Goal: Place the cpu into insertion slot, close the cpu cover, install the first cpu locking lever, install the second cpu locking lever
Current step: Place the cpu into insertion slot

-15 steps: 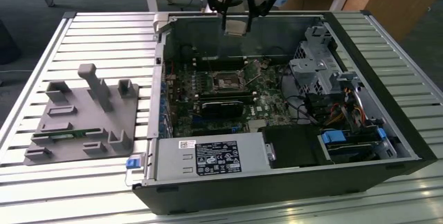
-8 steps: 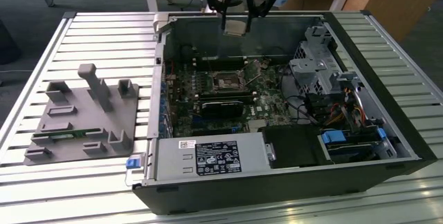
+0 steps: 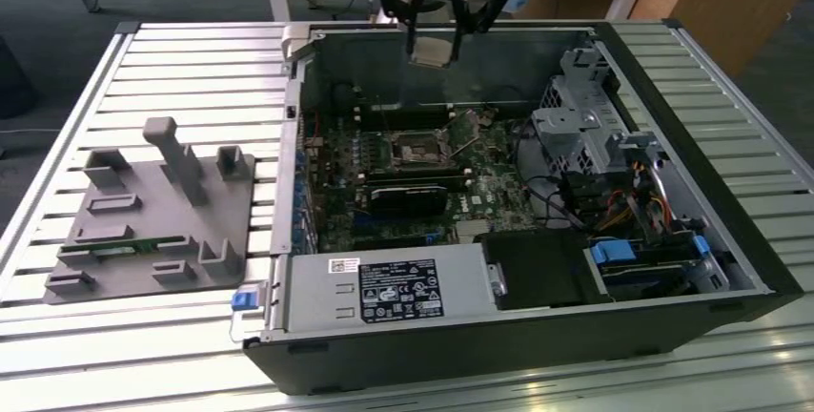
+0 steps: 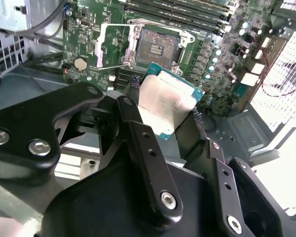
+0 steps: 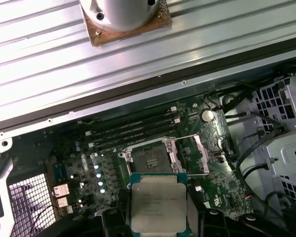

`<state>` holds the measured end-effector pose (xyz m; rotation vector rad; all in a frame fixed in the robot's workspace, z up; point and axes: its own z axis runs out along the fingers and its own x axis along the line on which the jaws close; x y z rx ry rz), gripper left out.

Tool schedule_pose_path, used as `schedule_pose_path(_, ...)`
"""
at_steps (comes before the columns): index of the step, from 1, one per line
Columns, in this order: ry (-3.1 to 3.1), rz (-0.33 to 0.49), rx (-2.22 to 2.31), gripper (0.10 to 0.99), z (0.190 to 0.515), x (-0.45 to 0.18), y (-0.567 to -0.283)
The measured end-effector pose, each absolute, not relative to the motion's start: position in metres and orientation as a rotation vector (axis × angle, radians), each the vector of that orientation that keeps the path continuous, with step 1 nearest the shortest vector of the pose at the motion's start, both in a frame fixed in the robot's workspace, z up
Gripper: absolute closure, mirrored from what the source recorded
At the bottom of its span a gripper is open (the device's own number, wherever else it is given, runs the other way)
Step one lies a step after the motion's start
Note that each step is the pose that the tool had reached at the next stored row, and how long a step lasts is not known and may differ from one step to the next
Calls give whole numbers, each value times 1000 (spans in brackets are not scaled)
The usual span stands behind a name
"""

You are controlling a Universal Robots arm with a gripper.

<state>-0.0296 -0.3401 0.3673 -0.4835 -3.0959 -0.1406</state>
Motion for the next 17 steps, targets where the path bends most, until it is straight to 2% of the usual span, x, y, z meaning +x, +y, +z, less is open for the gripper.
schedule_pose_path(17, -3042, -137, -790, 545, 366, -31, -340)
